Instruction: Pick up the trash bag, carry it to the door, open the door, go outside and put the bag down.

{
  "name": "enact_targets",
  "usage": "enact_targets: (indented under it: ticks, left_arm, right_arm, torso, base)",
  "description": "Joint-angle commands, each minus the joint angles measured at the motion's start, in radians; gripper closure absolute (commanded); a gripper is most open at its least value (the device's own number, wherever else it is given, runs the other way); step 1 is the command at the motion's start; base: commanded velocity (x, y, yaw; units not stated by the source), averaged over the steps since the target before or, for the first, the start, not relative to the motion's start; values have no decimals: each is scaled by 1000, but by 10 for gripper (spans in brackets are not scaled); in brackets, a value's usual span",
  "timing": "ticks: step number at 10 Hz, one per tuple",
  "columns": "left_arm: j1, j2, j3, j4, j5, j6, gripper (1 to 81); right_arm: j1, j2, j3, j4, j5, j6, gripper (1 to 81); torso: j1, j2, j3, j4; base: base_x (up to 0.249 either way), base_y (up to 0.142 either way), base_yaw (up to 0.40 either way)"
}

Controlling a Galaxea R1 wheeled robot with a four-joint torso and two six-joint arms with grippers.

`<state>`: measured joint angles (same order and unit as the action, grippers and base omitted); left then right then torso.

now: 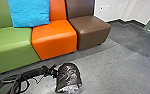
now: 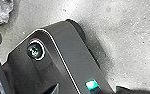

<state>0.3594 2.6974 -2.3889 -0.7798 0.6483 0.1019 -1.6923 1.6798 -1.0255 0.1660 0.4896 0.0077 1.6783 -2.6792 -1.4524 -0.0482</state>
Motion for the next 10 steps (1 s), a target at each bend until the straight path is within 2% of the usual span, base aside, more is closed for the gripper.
enact_targets:
  ticks: [1, 2, 3, 4, 5, 6, 7, 10]
  left_arm:
    - [-121, 50, -50, -22, 79, 1, 10]
    - [-121, 55, -50, -27, 79, -1, 10]
    - [-121, 61, -46, -33, 79, 1, 10]
    - [-121, 69, -47, -35, 77, 1, 10]
    - [-122, 75, -50, -36, 73, 1, 10]
    - [-122, 81, -50, -32, 70, -1, 10]
    - [-122, 84, -55, -30, 67, -1, 10]
    - [-122, 87, -62, -33, 67, 1, 10]
  right_arm:
    - [10, -55, 10, -20, -71, -1, 10]
    - [12, -55, 9, -20, -71, 0, 10]
    - [13, -55, 12, -20, -71, 0, 10]
    - [13, -55, 15, -22, -71, -1, 10]
    - [15, -56, 13, -20, -71, 0, 10]
    - [13, -55, 12, -20, -71, 0, 10]
    - [12, -53, 10, -20, -71, 0, 10]
    - [10, -49, 9, -20, -71, -1, 10]
  torso:
    - [0, 0, 0, 0]
    - [0, 0, -21, 0]
    - [0, 0, -95, 0]
    - [0, 0, -105, 0]
    - [0, 0, -33, 0]
    - [0, 0, -54, 0]
    - [62, -21, -81, 0]
    - [62, -21, -94, 0]
  base:
    - [0, 0, 0]
    - [0, 0, 0]
    - [0, 0, 0]
    - [0, 0, 0]
    - [0, 0, 0]
    - [0, 0, 0]
    - [0, 0, 0]
    - [0, 0, 0]
